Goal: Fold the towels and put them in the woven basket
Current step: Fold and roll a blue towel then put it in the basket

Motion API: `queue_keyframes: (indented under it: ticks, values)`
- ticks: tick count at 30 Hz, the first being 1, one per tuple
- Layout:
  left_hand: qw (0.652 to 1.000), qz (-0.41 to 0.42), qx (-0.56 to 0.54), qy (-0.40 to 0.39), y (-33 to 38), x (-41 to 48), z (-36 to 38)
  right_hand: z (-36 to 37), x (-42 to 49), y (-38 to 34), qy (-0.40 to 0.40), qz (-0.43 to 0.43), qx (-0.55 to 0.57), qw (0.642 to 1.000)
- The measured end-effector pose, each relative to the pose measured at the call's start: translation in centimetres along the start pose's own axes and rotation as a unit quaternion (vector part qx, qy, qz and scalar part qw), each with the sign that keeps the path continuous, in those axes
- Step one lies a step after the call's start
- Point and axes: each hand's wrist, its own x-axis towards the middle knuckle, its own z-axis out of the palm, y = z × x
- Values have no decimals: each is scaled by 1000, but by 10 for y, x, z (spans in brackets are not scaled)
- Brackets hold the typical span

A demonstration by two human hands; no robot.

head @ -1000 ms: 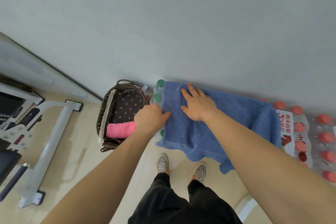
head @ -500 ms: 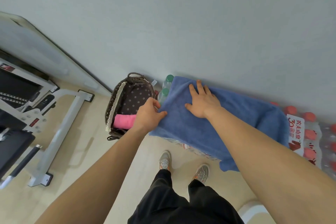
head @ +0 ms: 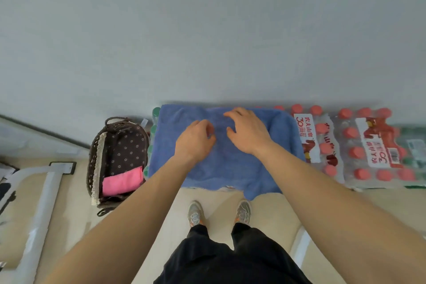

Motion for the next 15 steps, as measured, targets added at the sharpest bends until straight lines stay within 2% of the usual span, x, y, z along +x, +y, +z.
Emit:
queue_keyframes:
  ticks: [3,8,10,13,15]
  values:
    - [995,89,5,-42,52,12,26,-21,-40,59,54,117,-11,992]
    - [977,192,24,-89,117,23,65,-29,-100,124,85,265,10,961]
    - [970,214,36,-107,134,28,80,-29,-112,132,77,286,47,954]
    - [961,236,66,-128,155,36,95,-21,-122,134,14,262,89,961]
    - [948,274,97,-131,166,39,99,-16,-125,133,12,256,92,962]
